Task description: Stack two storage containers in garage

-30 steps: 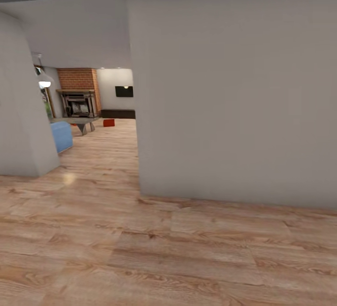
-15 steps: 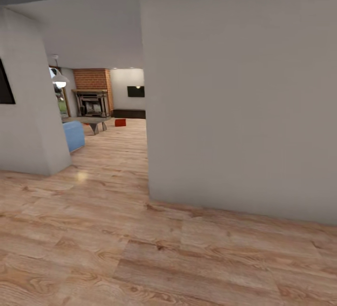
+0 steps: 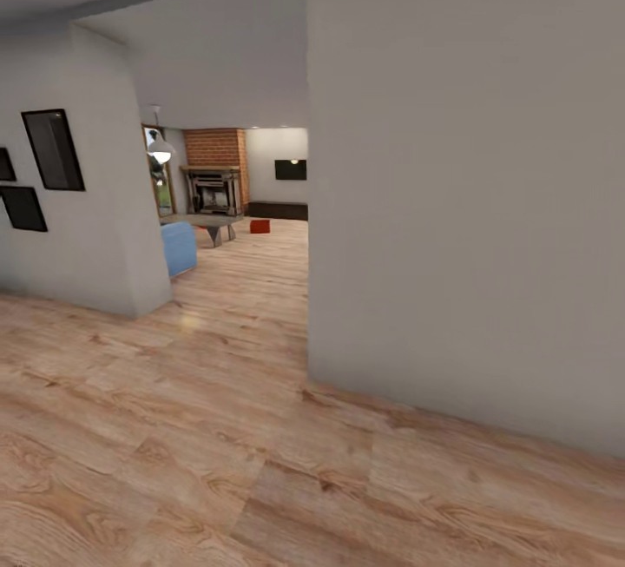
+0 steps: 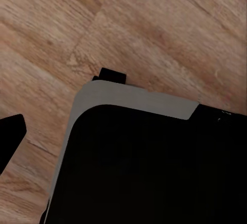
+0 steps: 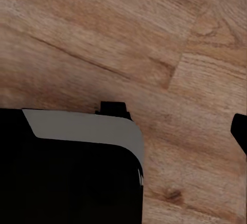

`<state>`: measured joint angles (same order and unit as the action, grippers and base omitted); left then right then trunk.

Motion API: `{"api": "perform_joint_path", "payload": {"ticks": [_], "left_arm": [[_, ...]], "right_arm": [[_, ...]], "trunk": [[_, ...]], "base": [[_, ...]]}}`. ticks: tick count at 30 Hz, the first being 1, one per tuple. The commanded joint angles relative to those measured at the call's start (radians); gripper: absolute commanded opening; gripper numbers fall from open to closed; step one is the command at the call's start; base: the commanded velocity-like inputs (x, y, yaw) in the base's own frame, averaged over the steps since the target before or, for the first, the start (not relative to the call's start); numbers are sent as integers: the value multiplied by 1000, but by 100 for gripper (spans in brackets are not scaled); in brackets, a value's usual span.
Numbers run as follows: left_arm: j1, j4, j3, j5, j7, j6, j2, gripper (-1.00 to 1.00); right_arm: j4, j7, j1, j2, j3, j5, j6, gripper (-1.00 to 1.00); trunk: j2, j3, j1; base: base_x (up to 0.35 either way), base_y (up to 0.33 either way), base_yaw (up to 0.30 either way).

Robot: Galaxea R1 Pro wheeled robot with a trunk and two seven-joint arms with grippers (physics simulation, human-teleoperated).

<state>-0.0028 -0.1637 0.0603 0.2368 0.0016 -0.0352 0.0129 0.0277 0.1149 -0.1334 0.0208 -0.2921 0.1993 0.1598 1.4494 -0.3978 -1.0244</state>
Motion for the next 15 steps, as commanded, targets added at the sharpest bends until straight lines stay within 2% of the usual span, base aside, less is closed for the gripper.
{"api": "perform_joint_path", "payload": {"ticks": [1, 15], "left_arm": [[0, 0, 6, 1, 0, -2, 0, 100], [0, 0, 6, 2, 0, -2, -1, 100]], "right_arm": [[3, 2, -1, 1, -8, 10, 6, 100], [3, 2, -1, -1, -18, -1, 6, 100]], "trunk": [[1, -1, -1], [1, -1, -1]], "base": [[324, 0, 273], [324, 0, 273]]}}
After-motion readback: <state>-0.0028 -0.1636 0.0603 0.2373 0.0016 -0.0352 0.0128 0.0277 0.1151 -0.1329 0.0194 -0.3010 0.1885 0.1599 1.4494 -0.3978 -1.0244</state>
